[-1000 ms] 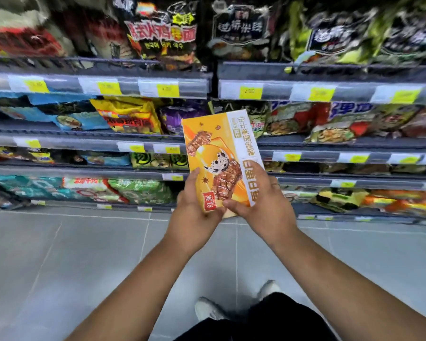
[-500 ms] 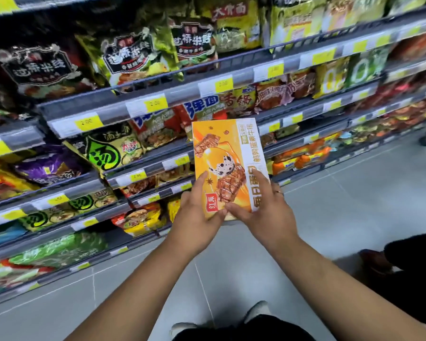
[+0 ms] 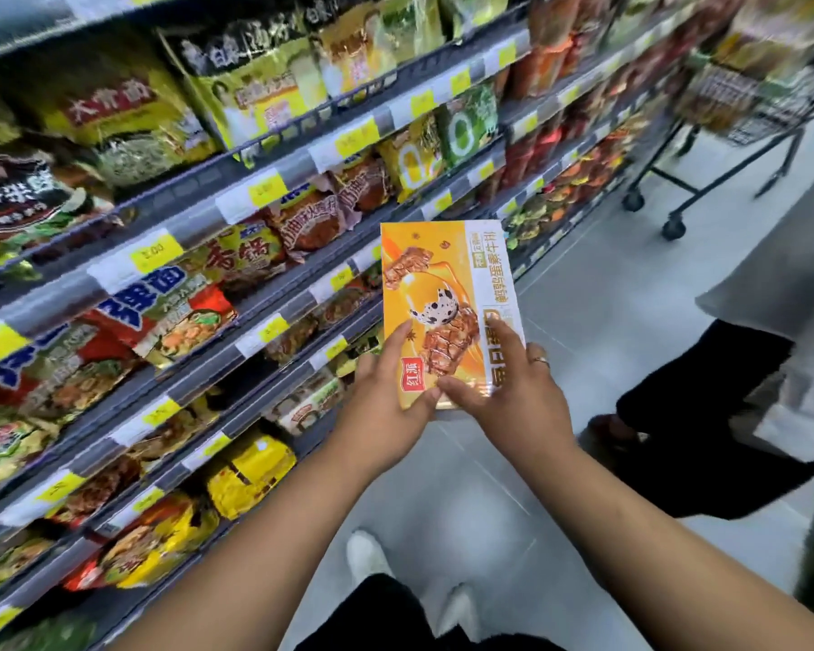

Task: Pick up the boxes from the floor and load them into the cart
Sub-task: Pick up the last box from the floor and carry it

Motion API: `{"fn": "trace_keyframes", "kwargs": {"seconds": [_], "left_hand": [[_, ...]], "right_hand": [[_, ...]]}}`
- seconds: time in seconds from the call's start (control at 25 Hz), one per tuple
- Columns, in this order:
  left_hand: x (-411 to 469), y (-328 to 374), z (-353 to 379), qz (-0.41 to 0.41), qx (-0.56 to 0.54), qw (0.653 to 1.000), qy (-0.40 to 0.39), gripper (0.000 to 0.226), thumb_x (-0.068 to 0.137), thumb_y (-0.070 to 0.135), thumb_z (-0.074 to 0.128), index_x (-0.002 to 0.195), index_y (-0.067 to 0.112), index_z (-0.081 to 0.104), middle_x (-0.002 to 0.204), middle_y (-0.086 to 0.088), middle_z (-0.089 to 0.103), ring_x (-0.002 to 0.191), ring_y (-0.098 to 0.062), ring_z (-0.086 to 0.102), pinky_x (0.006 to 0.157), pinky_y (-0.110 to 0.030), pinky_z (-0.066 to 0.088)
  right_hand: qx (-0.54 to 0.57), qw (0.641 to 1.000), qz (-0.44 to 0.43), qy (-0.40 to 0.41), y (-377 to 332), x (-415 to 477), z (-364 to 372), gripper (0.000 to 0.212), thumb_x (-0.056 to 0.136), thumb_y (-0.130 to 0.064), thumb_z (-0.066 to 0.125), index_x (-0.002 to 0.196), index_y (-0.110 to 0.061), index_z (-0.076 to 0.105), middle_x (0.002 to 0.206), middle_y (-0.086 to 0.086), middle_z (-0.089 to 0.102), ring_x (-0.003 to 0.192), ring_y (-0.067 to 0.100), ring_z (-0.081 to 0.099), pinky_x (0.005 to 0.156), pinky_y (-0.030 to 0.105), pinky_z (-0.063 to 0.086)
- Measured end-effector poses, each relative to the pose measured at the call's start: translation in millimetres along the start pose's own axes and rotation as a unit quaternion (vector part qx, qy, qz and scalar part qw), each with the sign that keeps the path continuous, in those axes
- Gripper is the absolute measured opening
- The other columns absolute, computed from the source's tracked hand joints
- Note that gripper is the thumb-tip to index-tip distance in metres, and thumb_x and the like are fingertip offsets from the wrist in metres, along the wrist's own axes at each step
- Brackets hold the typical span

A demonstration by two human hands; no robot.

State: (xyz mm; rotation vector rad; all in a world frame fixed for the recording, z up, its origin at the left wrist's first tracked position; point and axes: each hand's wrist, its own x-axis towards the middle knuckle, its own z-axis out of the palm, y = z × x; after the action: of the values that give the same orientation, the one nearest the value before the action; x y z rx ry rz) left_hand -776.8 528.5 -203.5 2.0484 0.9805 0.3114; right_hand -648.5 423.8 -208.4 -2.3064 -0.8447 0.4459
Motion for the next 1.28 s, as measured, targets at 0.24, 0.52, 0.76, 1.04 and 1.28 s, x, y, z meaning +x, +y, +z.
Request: {"fn": "trace_keyframes", "kwargs": {"seconds": [0.24, 0.52, 0.76, 1.04, 1.28], "left_hand": [[106, 49, 43, 0.073, 0.001, 0.993, -0.09, 0.075, 0.09, 0.036, 0.062, 0.148, 0.047, 0.016, 0.121, -0.003, 0.039, 0.112, -0.023, 0.051, 0.092, -0.028, 0.041], [252, 95, 79, 0.152, 0.041, 0.97, -0.187, 0.073, 0.089, 0.04, 0.061, 0.146, 0.052, 0.017, 0.134, -0.002, 0.036, 0.115, -0.021, 0.053, 0.097, -0.034, 0.045], [346, 140, 112, 0.197, 0.038, 0.951, -0.235, 0.078, 0.088, 0.034, 0.064, 0.149, 0.047, 0.016, 0.124, -0.005, 0.039, 0.115, -0.024, 0.051, 0.097, -0.028, 0.04], [470, 214, 189, 0.208, 0.021, 0.945, -0.25, 0.076, 0.089, 0.033, 0.064, 0.147, 0.048, 0.018, 0.126, -0.004, 0.038, 0.115, -0.022, 0.051, 0.103, -0.034, 0.041], [574, 293, 259, 0.221, 0.04, 0.939, -0.259, 0.076, 0.087, 0.04, 0.064, 0.145, 0.052, 0.017, 0.136, -0.008, 0.039, 0.12, -0.025, 0.049, 0.103, -0.041, 0.042]], "right_hand": [[0.008, 0.993, 0.084, 0.079, 38, 77, -40, 0.092, 0.07, -0.065, 0.071, 0.146, -0.041, 0.026, 0.127, 0.005, 0.044, 0.109, 0.026, 0.058, 0.082, 0.033, 0.045], [0.002, 0.971, 0.171, 0.165, 61, 184, -68, 0.094, 0.069, -0.069, 0.068, 0.147, -0.039, 0.025, 0.13, 0.006, 0.046, 0.112, 0.026, 0.057, 0.083, 0.035, 0.046], [0.014, 0.953, 0.224, 0.203, 83, 264, -95, 0.093, 0.07, -0.069, 0.067, 0.147, -0.043, 0.021, 0.13, 0.008, 0.046, 0.112, 0.027, 0.057, 0.085, 0.037, 0.048], [0.032, 0.943, 0.226, 0.242, 144, 393, -160, 0.091, 0.069, -0.067, 0.069, 0.145, -0.044, 0.025, 0.126, 0.005, 0.048, 0.108, 0.024, 0.057, 0.081, 0.032, 0.043], [0.027, 0.936, 0.238, 0.258, 202, 498, -234, 0.091, 0.068, -0.068, 0.069, 0.145, -0.043, 0.026, 0.128, 0.005, 0.05, 0.113, 0.024, 0.054, 0.078, 0.029, 0.04]]}}
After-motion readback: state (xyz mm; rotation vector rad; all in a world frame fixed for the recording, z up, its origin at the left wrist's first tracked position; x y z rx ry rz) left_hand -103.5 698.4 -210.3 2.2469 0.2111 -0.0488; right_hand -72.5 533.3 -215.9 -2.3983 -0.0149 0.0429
